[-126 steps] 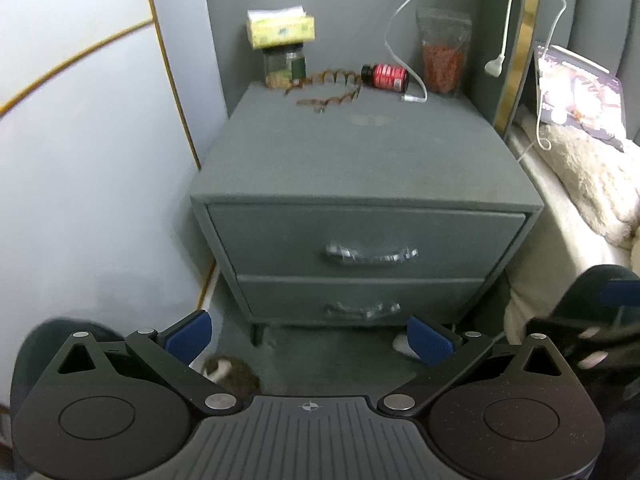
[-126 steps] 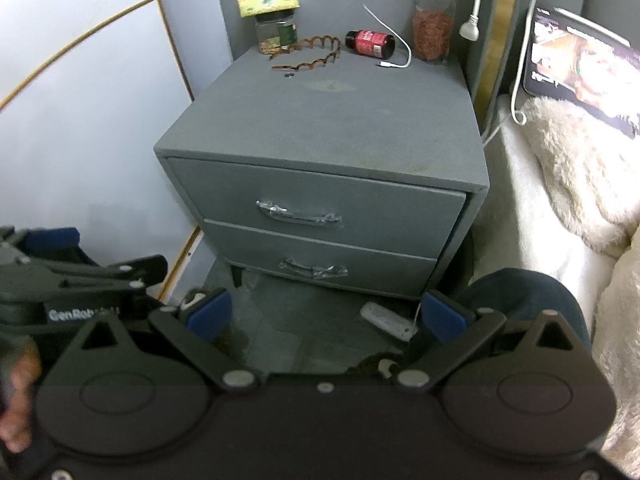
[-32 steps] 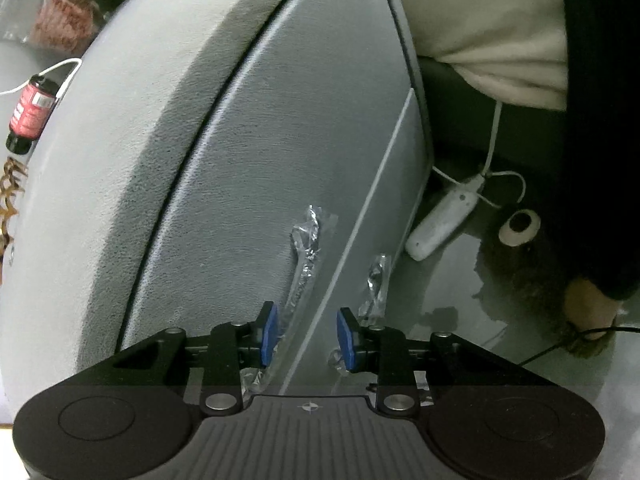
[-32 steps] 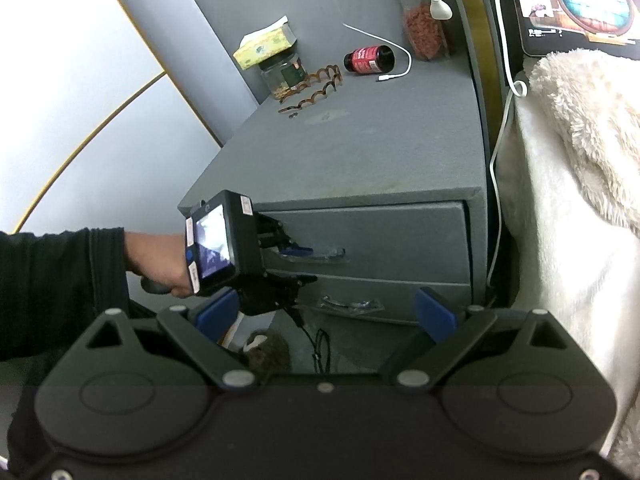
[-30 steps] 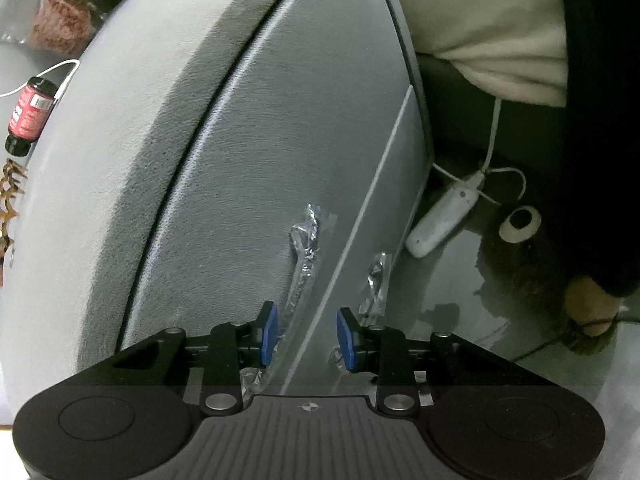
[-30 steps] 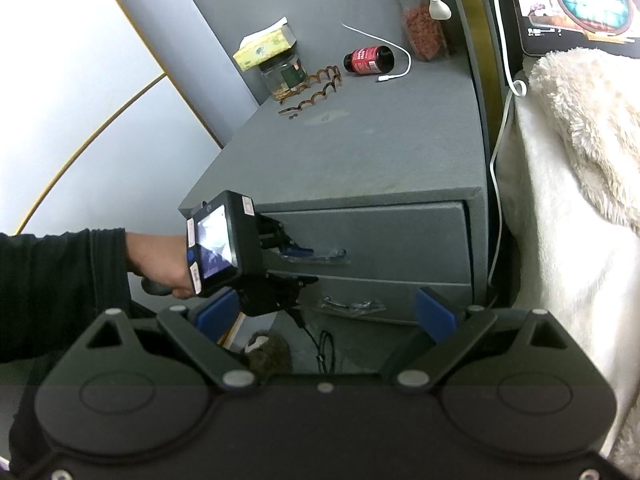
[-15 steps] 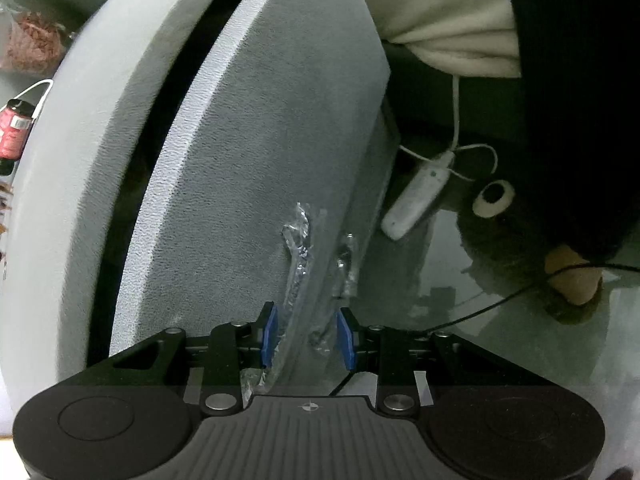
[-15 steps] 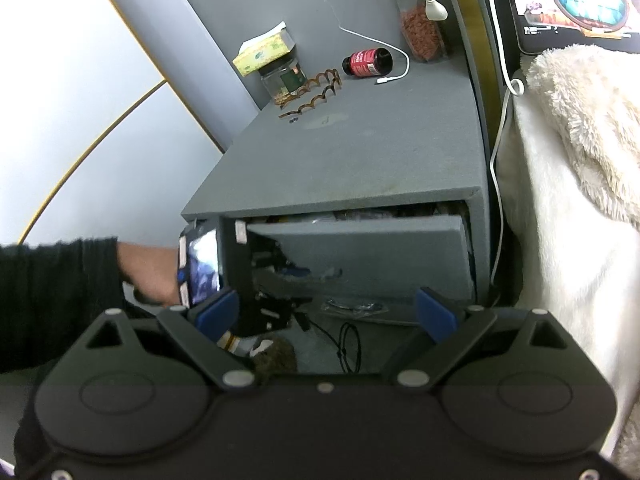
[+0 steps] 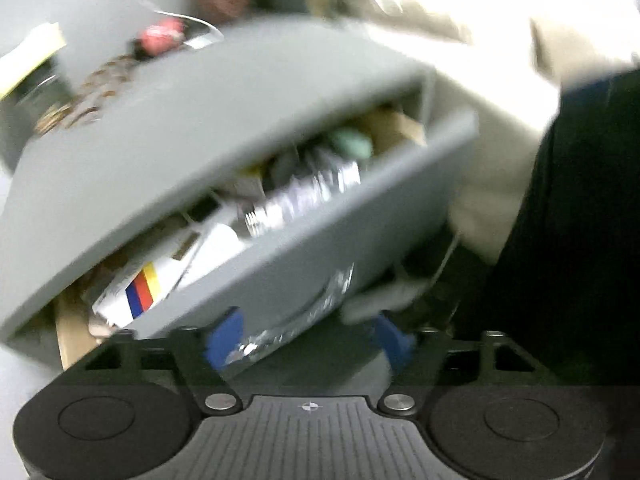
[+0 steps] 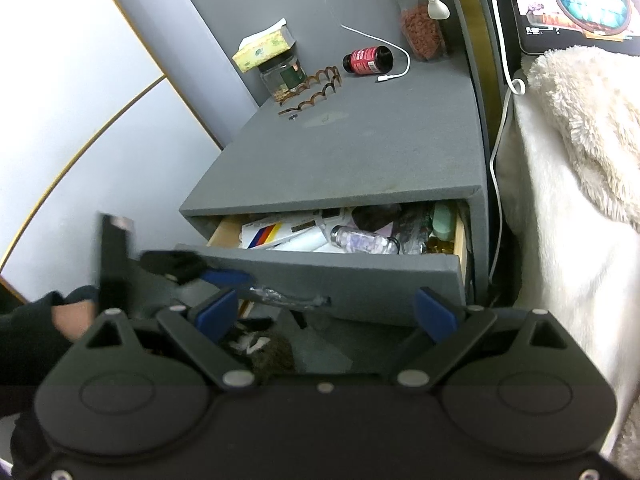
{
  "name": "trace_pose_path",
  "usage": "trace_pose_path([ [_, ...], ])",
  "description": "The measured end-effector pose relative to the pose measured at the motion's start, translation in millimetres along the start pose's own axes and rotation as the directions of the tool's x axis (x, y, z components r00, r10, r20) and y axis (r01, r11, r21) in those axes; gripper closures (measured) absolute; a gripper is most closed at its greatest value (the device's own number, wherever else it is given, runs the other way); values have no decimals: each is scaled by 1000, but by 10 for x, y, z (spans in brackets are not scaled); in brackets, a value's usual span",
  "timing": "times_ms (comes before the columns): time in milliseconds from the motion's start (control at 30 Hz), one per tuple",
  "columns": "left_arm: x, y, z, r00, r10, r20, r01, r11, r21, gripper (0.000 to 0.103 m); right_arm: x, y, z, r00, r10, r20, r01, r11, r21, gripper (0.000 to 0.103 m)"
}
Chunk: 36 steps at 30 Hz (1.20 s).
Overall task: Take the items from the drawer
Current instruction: 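Pull the top drawer outward with the left gripper, then open the left gripper and raise it above the open drawer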
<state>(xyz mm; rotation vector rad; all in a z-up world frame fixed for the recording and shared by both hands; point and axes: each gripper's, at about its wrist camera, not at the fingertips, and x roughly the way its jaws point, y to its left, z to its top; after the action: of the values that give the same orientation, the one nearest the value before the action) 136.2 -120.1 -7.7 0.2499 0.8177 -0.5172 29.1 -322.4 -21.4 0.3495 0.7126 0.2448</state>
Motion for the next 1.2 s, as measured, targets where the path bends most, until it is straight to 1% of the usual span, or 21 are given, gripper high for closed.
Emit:
trace_pose_path([
  [33, 22, 29, 84, 999, 41, 13, -40, 997, -64, 0, 2, 1, 1, 1000, 0, -1, 0, 1000, 0, 8],
  [67, 45, 57, 167, 996, 83, 23, -79, 989, -128, 0, 8, 3, 4, 1000, -2, -2, 2, 1000, -1, 7],
  [133, 87, 128, 309, 986, 164, 33, -151, 956, -250, 0, 18, 12, 11, 1000, -5, -5, 5, 1000, -3, 7],
  [167, 95, 269, 201, 983, 185, 22, -172, 947, -271, 0, 20, 17, 12, 1000, -7, -6, 7, 1000, -5, 7],
  [233, 295, 432, 338, 959, 282, -41, -277, 891, -360, 0, 21, 21, 11, 1000, -10, -8, 9, 1000, -7, 7],
  [300, 504, 657, 187, 948, 312, -57, -309, 869, -386, 0, 14, 16, 8, 1000, -9, -7, 9, 1000, -6, 7],
  [367, 591, 724, 203, 941, 332, -61, -328, 858, -396, 0, 6, 11, 3, 1000, -5, -4, 5, 1000, -1, 7],
  [400, 693, 714, 301, 939, 338, -66, -335, 853, -400, 0, 4, 9, 2, 1000, -3, -3, 3, 1000, 0, 7],
  [467, 833, 711, 422, 935, 346, -77, -348, 854, -387, 0, 4, 10, 1, 1000, -3, -3, 3, 1000, 1, 7],
  [500, 948, 669, 518, 931, 350, -100, -361, 856, -369, 0, 5, 11, 3, 1000, -3, -4, 3, 1000, 0, 7],
  [633, 1316, 664, 635, 929, 322, -183, -368, 861, -352, 0, 0, 4, 5, 1000, 0, -3, 0, 1000, 2, 7],
  [700, 1376, 676, 703, 925, 336, -175, -377, 867, -328, 0, -6, 1, 3, 1000, 2, -1, -2, 1000, 4, 7],
  [767, 1465, 608, 851, 928, 325, -180, -369, 867, -336, 0, -5, 1, -1, 1000, 2, -1, -2, 1000, 4, 7],
  [833, 1545, 555, 1049, 931, 302, -207, -357, 873, -332, 0, -4, 1, -2, 1000, 3, 0, -3, 1000, 4, 7],
  [933, 1656, 496, 1268, 935, 269, -230, -335, 882, -331, 0, 1, -4, 3, 1000, 2, -1, -2, 1000, 4, 7],
  [1000, 1720, 431, 1398, 935, 257, -243, -329, 885, -330, 0, 2, -9, 4, 1000, 3, -1, -3, 1000, 5, 7],
  [1200, 1865, 189, 1754, 926, 273, -261, -349, 881, -318, 0, -5, -25, 6, 1000, 9, 2, -9, 1000, 10, 7],
])
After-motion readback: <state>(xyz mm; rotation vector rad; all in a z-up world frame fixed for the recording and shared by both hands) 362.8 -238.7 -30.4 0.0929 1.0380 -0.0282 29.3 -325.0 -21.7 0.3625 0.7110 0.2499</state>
